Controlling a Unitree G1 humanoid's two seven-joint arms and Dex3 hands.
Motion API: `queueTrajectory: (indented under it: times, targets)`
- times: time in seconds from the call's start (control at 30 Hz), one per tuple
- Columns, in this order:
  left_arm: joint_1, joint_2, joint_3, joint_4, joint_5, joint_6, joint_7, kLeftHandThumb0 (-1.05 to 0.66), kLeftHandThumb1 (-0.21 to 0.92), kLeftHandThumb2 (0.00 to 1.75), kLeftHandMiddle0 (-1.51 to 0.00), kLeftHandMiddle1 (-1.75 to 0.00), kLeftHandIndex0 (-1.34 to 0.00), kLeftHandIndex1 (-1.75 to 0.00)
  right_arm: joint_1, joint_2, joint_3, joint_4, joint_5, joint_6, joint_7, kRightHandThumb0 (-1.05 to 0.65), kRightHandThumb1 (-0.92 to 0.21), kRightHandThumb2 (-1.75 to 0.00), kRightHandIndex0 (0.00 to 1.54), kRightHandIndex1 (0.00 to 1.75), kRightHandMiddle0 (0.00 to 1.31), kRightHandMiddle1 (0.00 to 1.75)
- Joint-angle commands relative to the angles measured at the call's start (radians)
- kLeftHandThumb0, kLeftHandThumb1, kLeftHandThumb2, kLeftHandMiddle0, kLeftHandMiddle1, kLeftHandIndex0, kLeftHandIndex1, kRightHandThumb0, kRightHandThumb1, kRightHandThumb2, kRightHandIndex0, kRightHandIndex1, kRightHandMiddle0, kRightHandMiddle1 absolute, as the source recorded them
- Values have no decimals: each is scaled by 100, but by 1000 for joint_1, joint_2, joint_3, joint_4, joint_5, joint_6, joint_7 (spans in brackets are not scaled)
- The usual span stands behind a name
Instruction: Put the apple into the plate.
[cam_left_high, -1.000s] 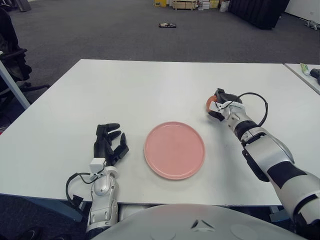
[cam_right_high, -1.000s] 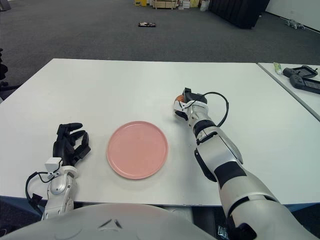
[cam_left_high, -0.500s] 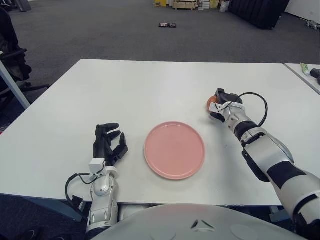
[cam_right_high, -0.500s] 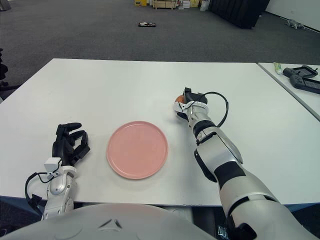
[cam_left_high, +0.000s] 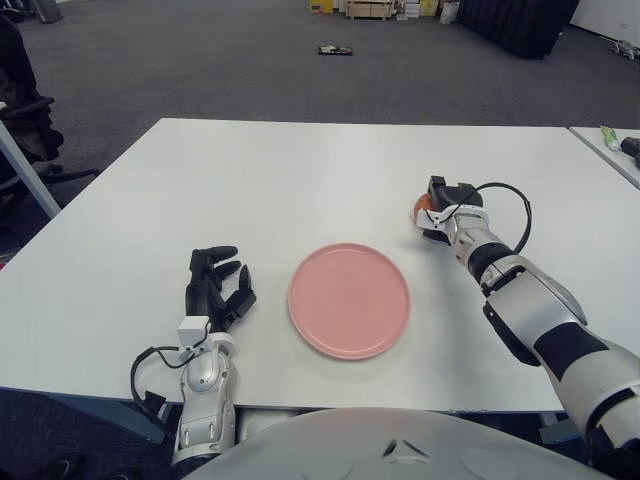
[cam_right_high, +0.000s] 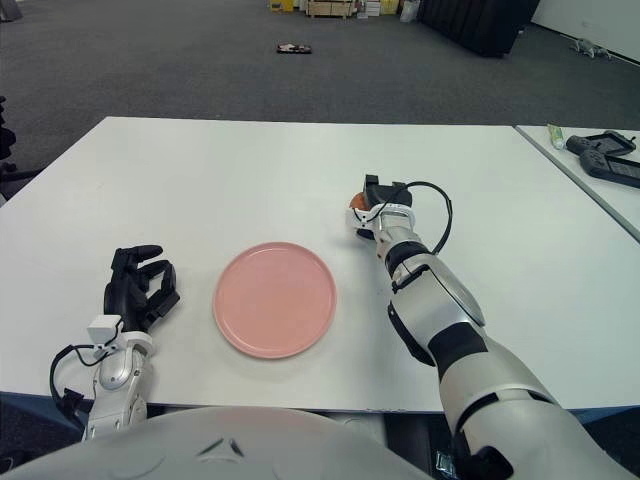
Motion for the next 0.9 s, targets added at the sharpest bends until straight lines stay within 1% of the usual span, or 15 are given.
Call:
queueTrajectory:
  times: [0.0,0.23,0.47,0.57,0.73,0.87]
  targets:
    - [-8,1,2,-9,-1,10,8,0,71,77,-45,-150,-19,-175,10,-18,5,22,-16,17,1,0,-7,-155,86,159,57,175]
    - [-11,-3,4,-7,-10,2,6,0,71,78,-43,-155,-16,-175,5,-7,-41,14,27,10,-41,0,-2,-160,91,156,60,175]
    - [-14,-4,6,-3,-33,-6,-2,0,71,80,-42,-157,-15,-175,11,12,-179,1,144,-26,-114,0,2,-165,94,158,63,175]
    - [-14,-2,4,-3,-31,-7,-1,0,71,80,-42,-157,-16,-175,14,19,-234,-2,191,-47,-130,0,4,-167,94,159,64,175]
    - [-13,-2,4,-4,-28,-8,2,0,71,80,-43,-157,-16,-175,8,40,-357,-11,303,-82,-152,0,5,-170,93,162,65,175]
    - [-14,-1,6,-4,-28,-5,2,0,69,82,-44,-156,-17,-175,-7,57,-418,-18,358,-88,-157,0,6,-170,93,162,66,175]
